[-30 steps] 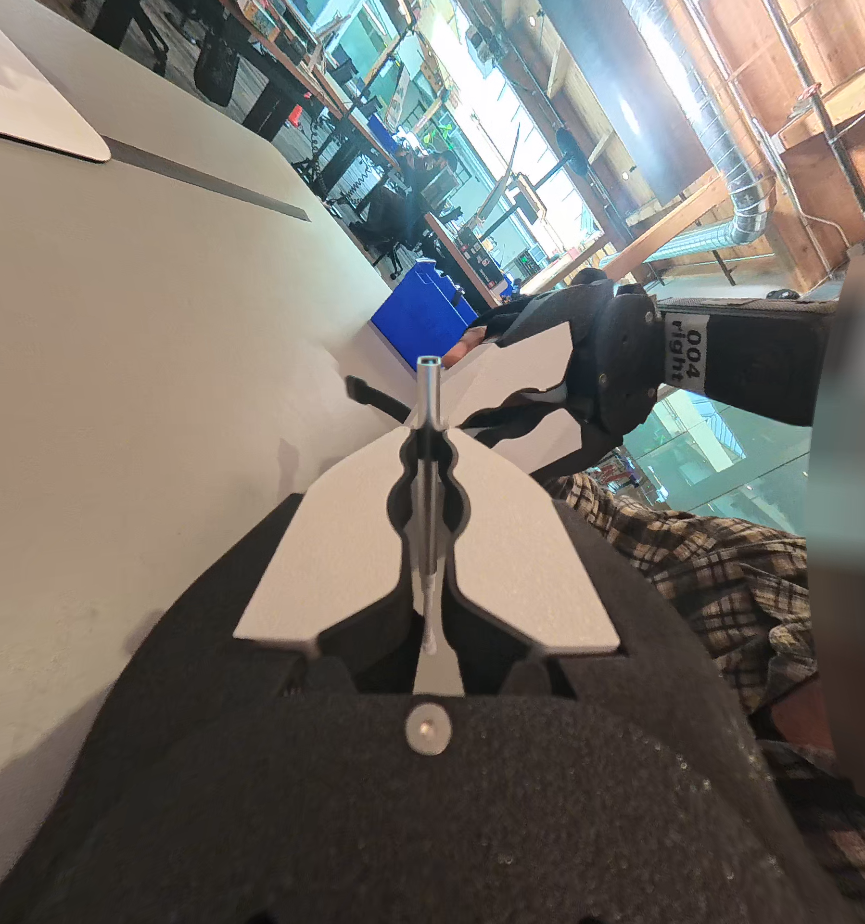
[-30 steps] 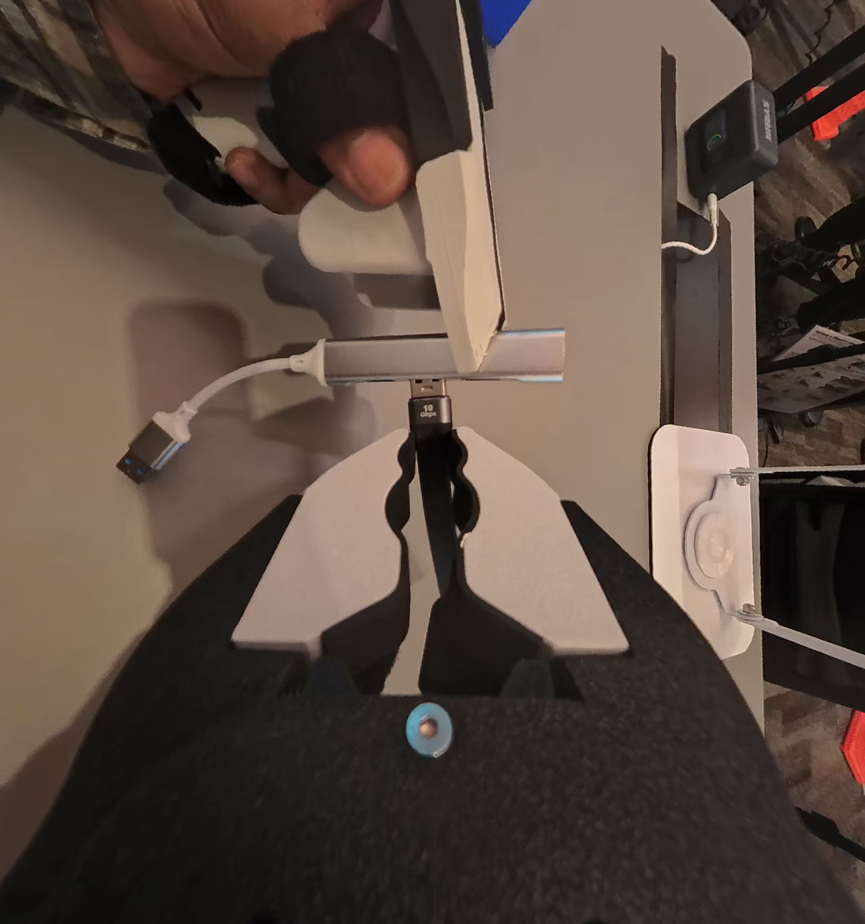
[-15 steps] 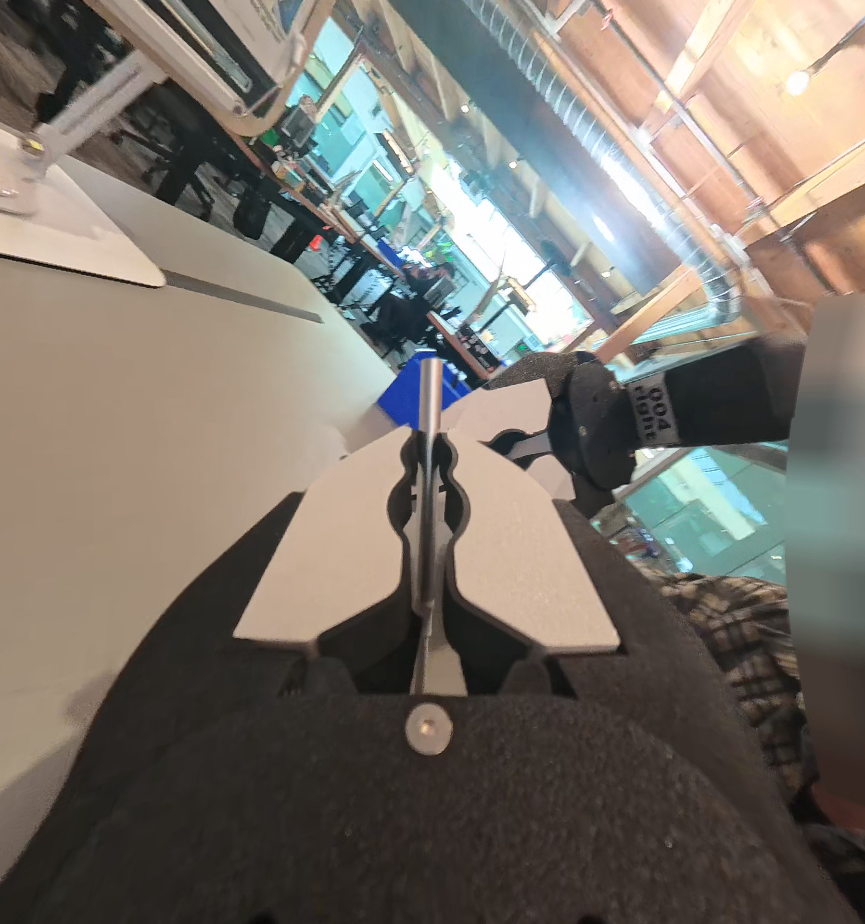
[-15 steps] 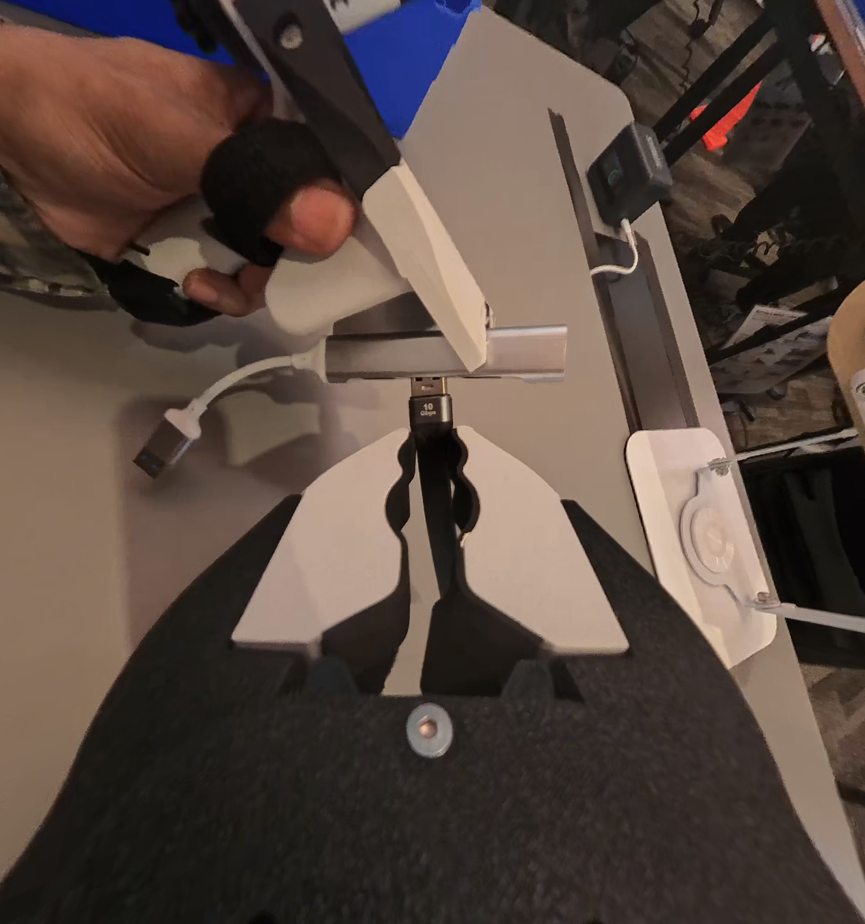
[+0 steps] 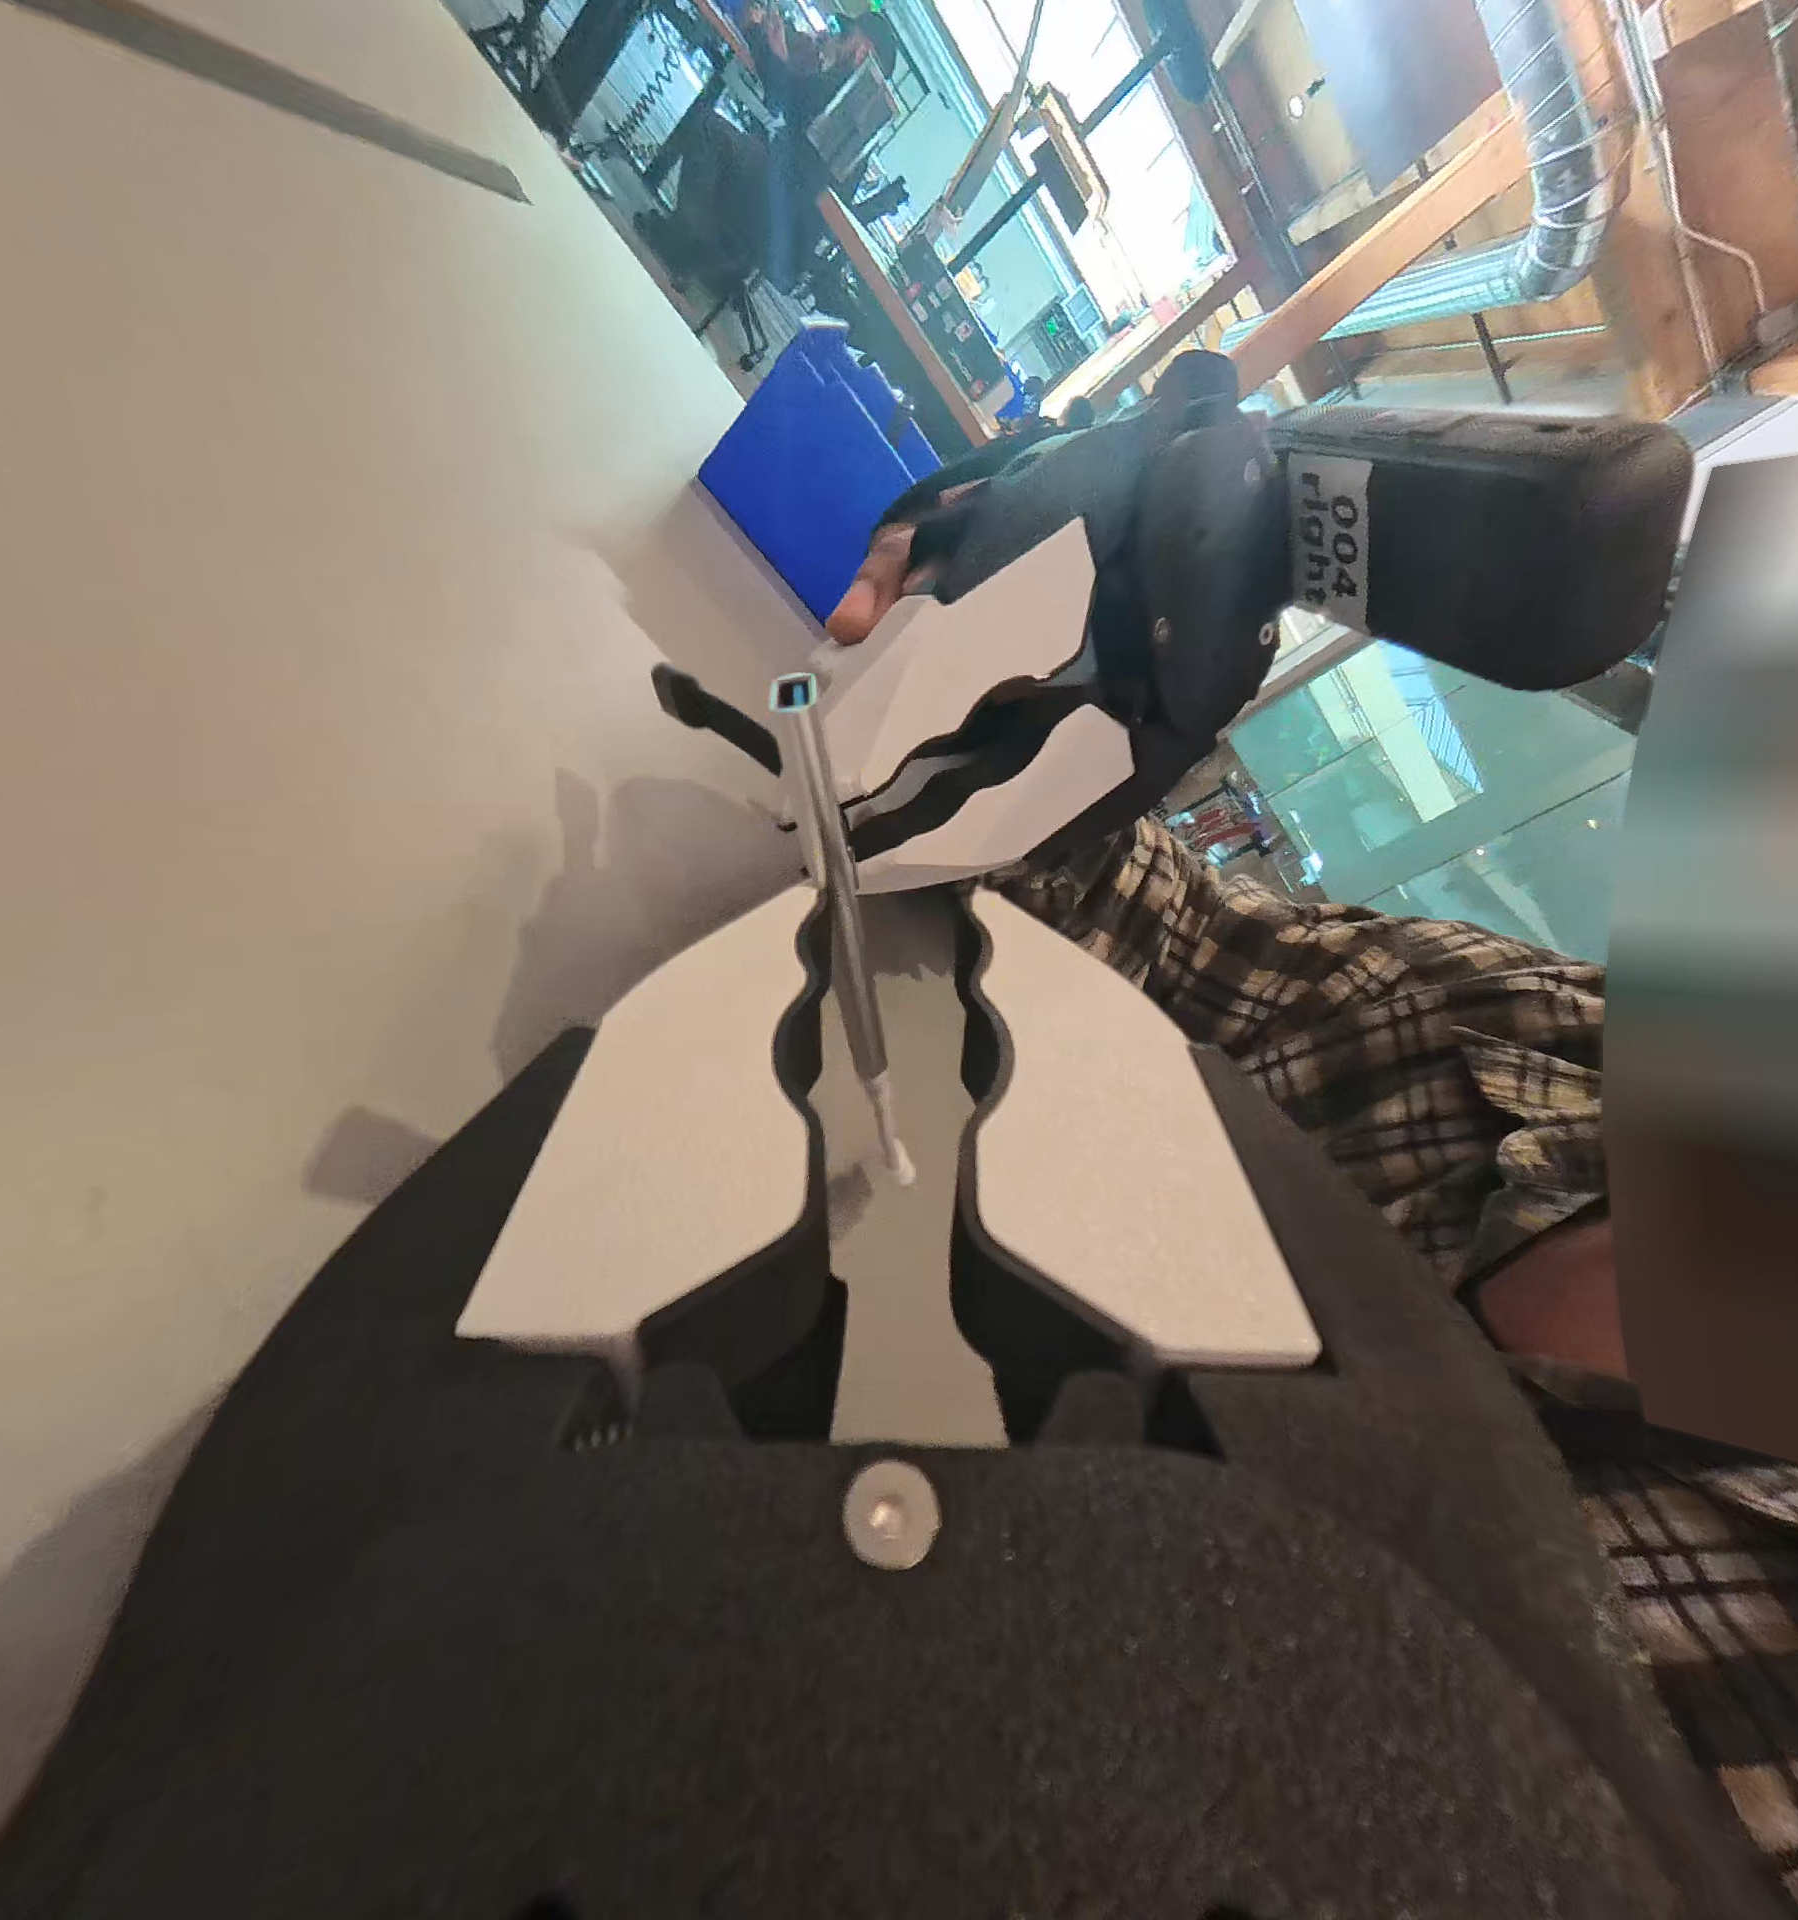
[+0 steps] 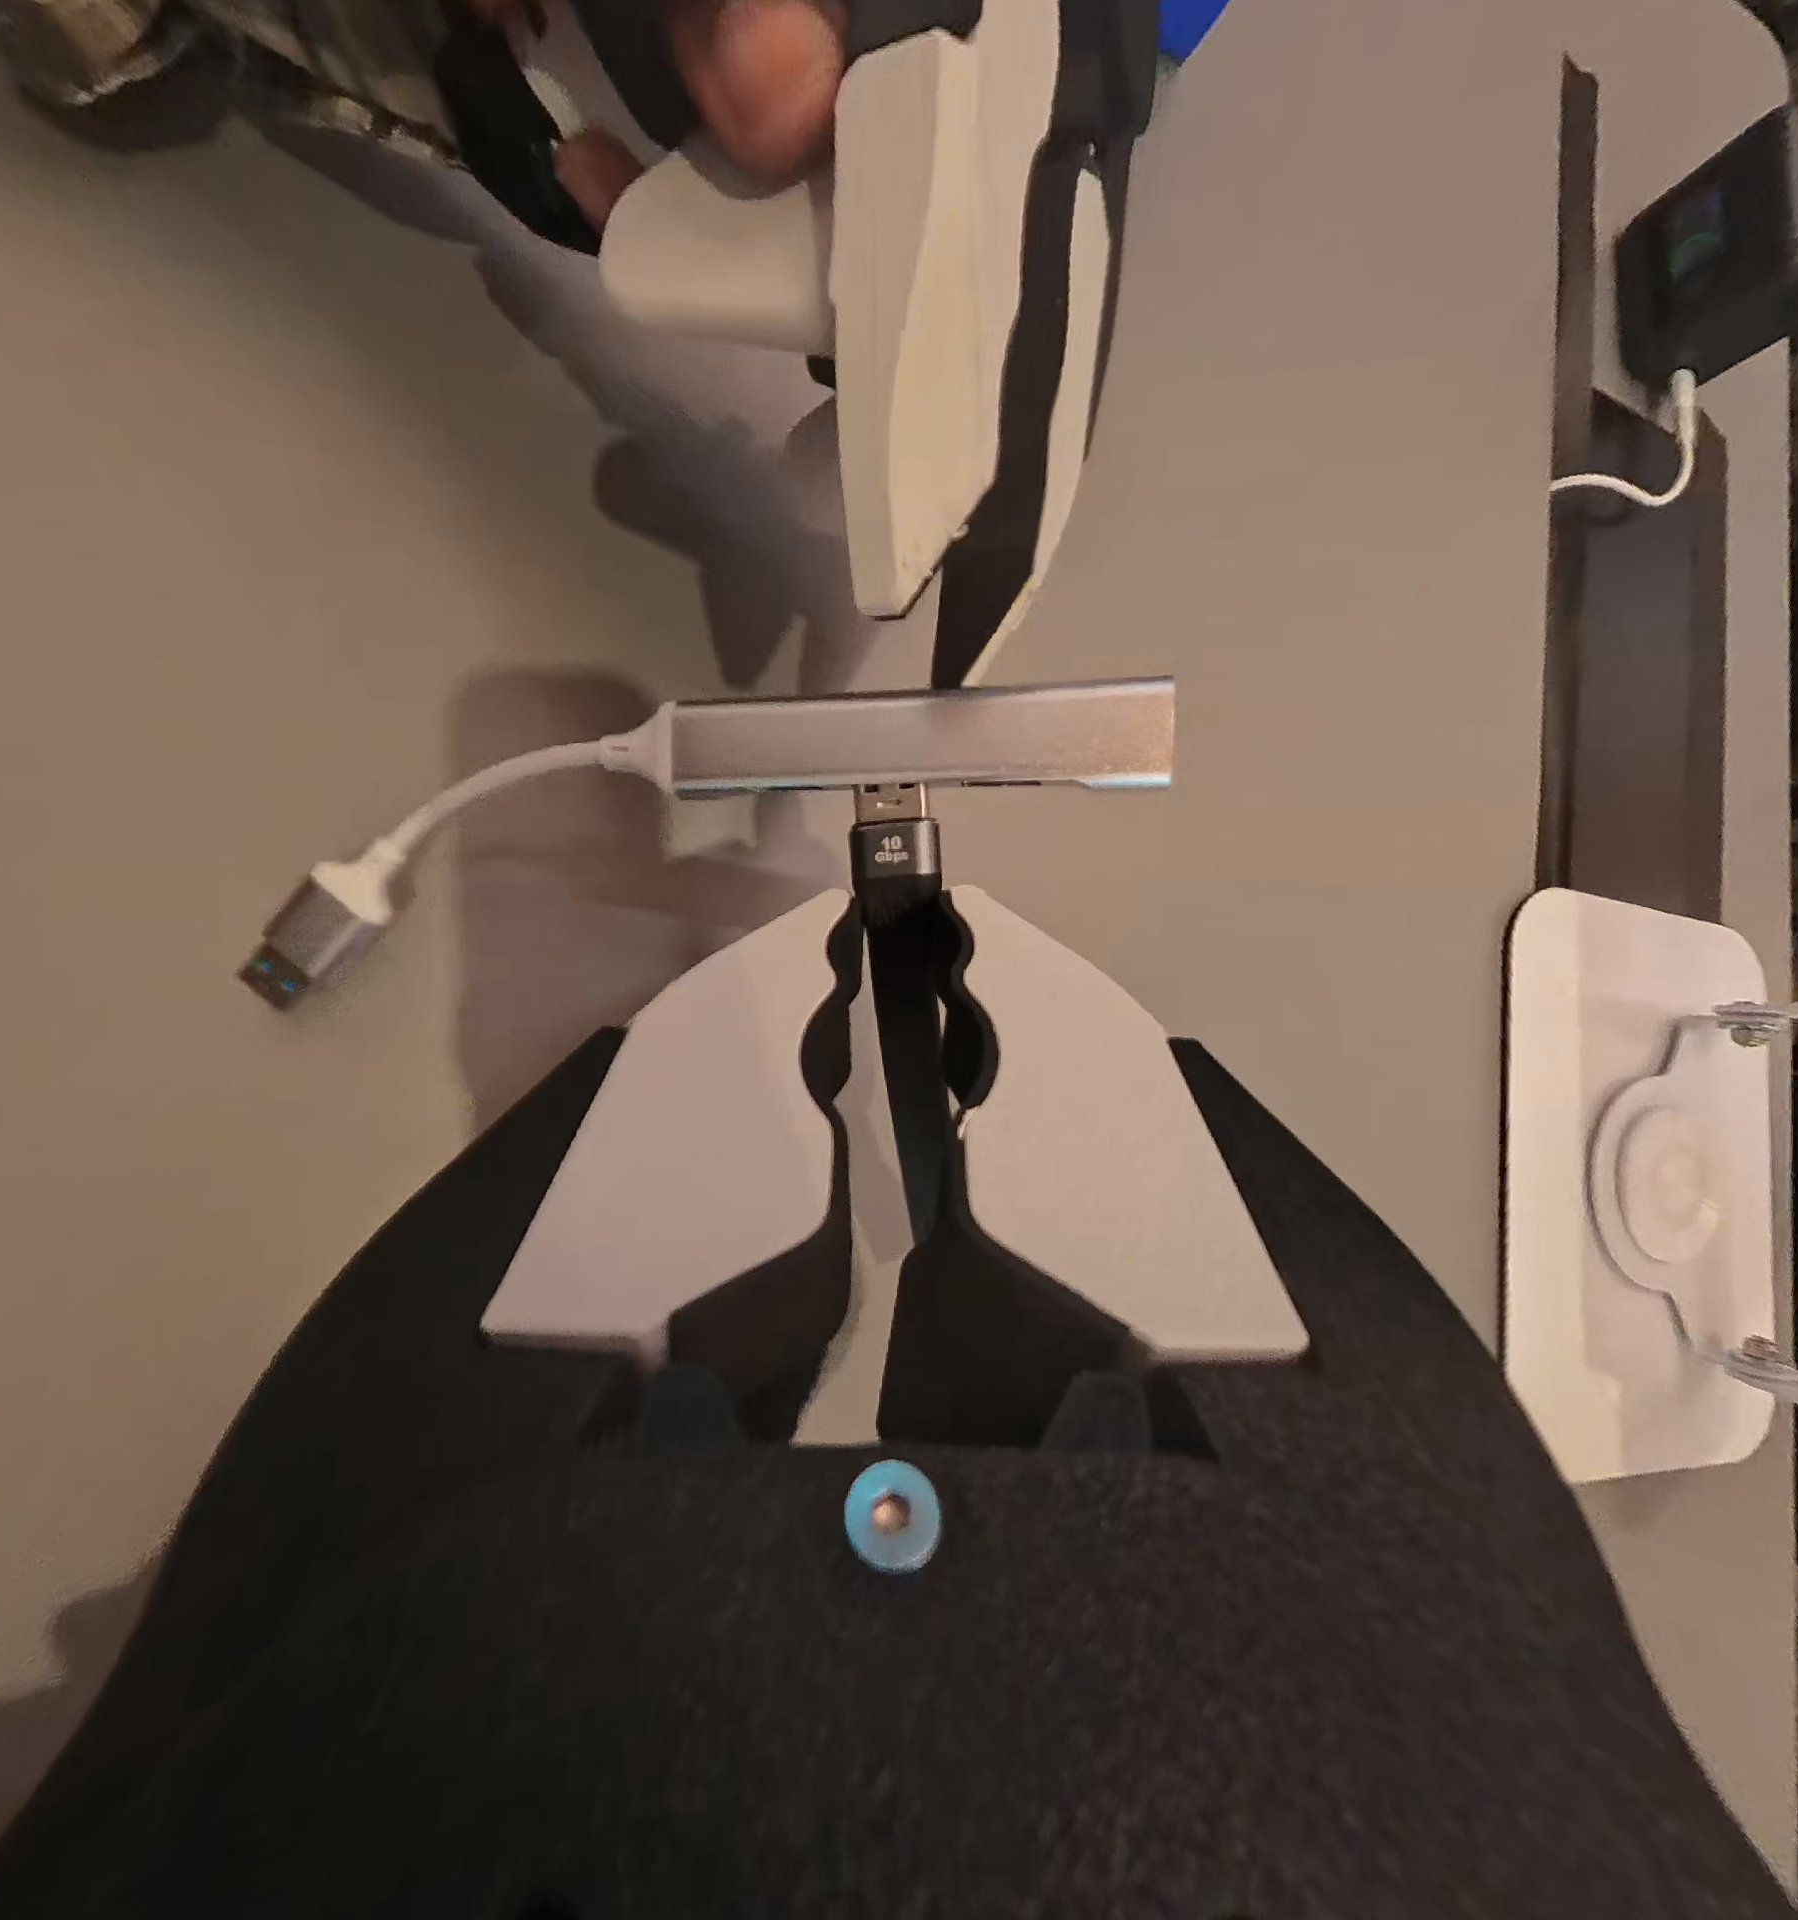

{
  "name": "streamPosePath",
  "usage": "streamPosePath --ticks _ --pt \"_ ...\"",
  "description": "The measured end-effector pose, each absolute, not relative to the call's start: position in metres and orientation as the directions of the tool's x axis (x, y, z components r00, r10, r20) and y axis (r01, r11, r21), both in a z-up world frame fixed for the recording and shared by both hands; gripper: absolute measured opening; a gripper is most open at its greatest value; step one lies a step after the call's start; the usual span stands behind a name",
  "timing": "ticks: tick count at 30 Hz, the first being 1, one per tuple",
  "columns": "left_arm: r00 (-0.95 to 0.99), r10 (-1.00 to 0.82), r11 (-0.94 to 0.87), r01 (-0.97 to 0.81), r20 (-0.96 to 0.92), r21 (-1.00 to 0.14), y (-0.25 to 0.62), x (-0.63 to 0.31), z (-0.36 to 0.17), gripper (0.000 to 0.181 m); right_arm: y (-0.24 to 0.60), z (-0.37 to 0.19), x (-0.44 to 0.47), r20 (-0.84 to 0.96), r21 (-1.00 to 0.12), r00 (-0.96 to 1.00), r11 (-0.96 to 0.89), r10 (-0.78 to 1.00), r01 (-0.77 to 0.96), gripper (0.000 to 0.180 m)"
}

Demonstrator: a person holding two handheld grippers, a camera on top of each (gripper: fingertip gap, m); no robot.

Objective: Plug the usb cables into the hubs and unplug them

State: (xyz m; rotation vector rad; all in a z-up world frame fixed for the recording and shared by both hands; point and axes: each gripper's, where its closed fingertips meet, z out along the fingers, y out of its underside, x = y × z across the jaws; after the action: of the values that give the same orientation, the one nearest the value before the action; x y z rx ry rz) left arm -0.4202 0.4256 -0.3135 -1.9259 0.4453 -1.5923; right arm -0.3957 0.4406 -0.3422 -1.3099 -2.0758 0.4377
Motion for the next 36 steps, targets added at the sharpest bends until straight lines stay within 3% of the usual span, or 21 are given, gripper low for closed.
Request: streamPosePath --ticks 1,6,13,25,36 --pt "0.239 -0.59 -0.769 0.124 0.771 -0.627 0.428 -0.422 -0.316 0.022 0.44 -0.343 -0.395 0.331 -0.585 -0.304 0.447 0.893 0.677 0.011" --pt "0.252 -0.553 -0.796 0.124 0.794 -0.593 0.431 -0.422 -0.329 0.025 0.435 -0.343 -0.398 0.302 -0.605 -0.333 0.45 0.893 0.657 0.012" --pt "0.176 -0.54 -0.817 0.123 0.823 -0.563 0.425 -0.407 -0.331 0.008 0.439 -0.343 -0.399 0.269 -0.616 -0.28 0.388 0.922 0.685 0.012" --pt "0.18 -0.528 -0.812 0.179 0.83 -0.556 0.43 -0.411 -0.325 0.006 0.444 -0.335 -0.406 0.337 -0.623 -0.201 0.378 0.92 0.685 0.011" --pt "0.325 -0.561 -0.814 -0.045 0.762 -0.58 0.417 -0.404 -0.349 0.006 0.435 -0.353 -0.403 0.363 -0.501 -0.307 0.462 0.88 0.732 0.01"
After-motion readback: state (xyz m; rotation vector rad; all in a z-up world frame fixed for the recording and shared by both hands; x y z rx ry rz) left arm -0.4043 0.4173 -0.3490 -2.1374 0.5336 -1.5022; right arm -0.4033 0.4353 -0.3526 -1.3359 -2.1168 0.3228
